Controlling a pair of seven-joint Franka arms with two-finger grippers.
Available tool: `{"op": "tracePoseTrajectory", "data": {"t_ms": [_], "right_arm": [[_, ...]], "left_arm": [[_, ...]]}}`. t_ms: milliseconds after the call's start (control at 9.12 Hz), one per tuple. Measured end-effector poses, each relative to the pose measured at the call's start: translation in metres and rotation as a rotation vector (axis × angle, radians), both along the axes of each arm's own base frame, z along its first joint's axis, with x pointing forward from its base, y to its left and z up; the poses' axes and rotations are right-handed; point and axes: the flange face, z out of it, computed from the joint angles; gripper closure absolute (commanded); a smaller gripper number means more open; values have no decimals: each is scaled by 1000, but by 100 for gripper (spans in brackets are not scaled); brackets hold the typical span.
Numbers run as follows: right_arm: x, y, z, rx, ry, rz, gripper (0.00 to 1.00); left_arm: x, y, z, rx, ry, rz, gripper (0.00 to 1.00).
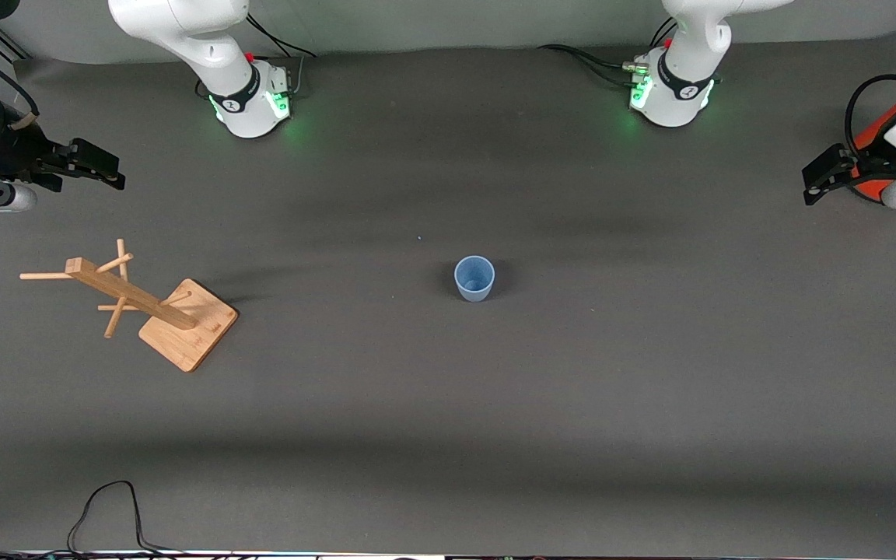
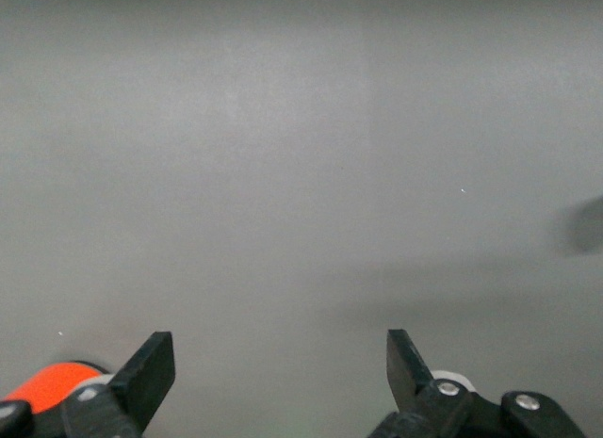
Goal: Rotate and upright cup with both arms
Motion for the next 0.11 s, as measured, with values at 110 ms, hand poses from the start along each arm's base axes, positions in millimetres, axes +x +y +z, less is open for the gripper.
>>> {"op": "tracePoseTrajectory", "data": {"t_ms": [110], "right_arm": [[0, 0, 0, 0, 2, 0, 0]], "left_arm": [[0, 3, 1, 0, 0, -25, 0]]}}
